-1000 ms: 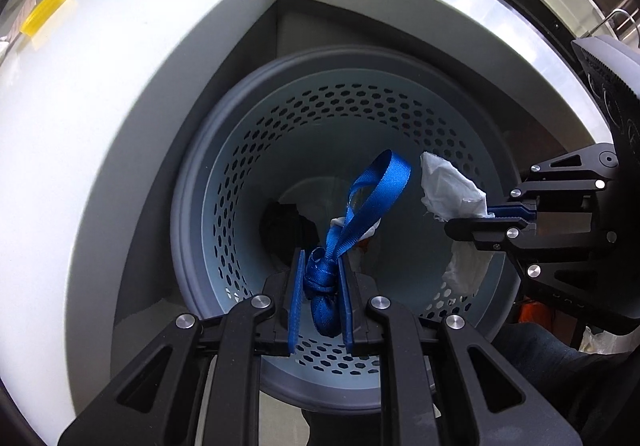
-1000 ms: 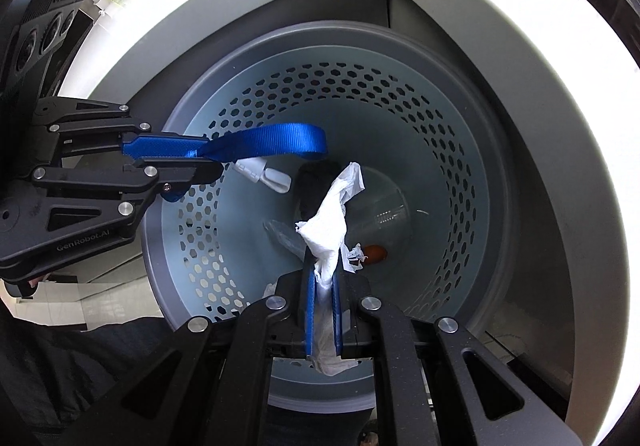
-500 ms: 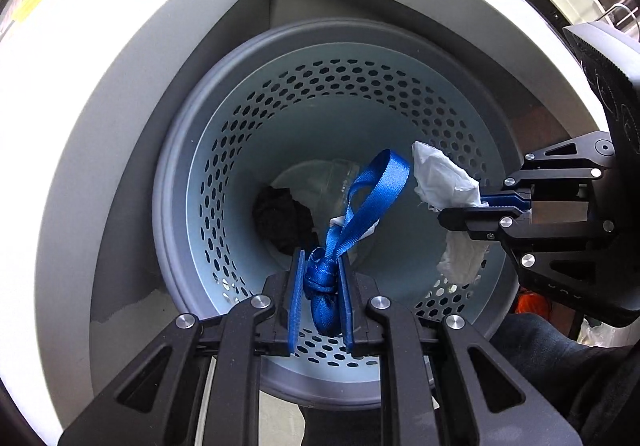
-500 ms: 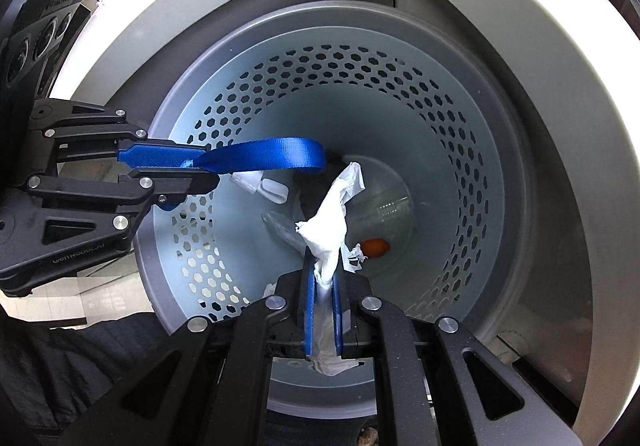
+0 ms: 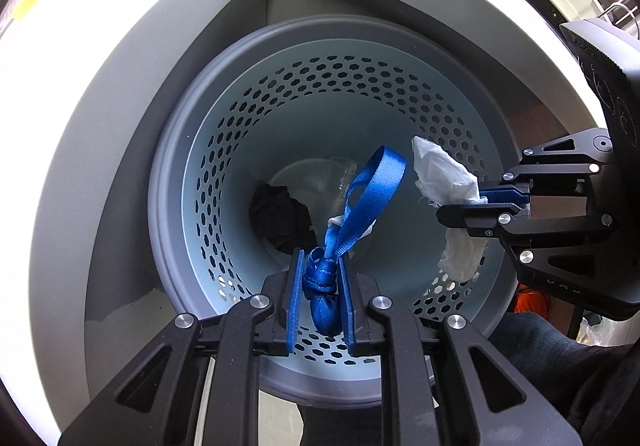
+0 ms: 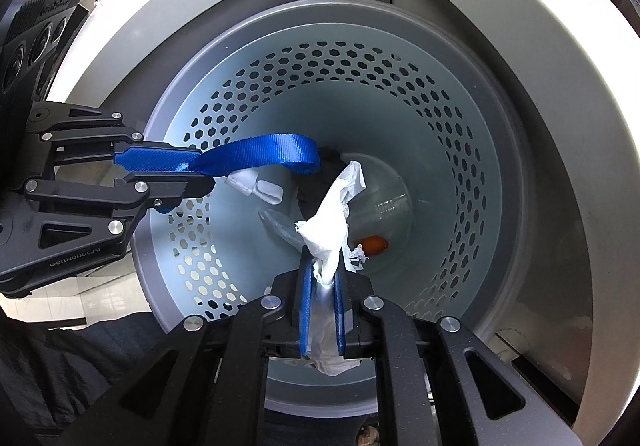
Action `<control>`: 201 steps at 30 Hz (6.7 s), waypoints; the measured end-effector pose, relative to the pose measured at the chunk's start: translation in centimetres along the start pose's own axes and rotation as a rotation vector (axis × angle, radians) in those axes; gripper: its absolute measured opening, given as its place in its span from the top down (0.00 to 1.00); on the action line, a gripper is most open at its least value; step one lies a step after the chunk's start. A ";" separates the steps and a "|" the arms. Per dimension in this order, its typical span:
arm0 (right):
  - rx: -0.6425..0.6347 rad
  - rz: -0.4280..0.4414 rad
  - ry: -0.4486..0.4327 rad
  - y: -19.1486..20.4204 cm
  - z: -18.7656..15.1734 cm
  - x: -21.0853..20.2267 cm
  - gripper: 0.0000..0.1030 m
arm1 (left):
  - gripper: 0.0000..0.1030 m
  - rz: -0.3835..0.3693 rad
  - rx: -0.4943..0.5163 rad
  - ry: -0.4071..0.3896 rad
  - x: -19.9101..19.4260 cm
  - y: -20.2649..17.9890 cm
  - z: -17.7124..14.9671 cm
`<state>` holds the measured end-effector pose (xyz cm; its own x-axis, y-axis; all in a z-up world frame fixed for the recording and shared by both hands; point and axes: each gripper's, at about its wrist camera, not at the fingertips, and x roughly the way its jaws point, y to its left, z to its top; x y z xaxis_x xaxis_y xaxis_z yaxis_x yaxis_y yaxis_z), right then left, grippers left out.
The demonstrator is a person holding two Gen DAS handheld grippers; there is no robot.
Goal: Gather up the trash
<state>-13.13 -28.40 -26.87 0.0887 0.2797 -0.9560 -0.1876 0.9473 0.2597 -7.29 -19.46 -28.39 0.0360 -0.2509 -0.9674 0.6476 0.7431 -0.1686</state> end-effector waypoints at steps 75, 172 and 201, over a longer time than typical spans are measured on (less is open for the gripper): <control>-0.364 -0.054 -0.395 1.8 40.8 -7.6 0.26 | 0.34 0.332 -0.513 -0.409 -12.0 25.8 15.2; 0.021 0.027 -0.026 -0.4 -1.7 -3.3 0.81 | 0.34 0.069 -0.059 -0.155 -6.3 1.0 -2.2; 0.051 -0.013 -0.034 -0.2 -0.6 -2.1 0.80 | 0.33 0.012 -0.017 -0.050 -2.2 -0.5 -3.5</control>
<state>-13.84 -29.23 -24.98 0.1240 0.2715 -0.9544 -0.1359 0.9574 0.2547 -10.34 -17.08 -26.87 0.0819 -0.2728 -0.9586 0.6337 0.7566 -0.1612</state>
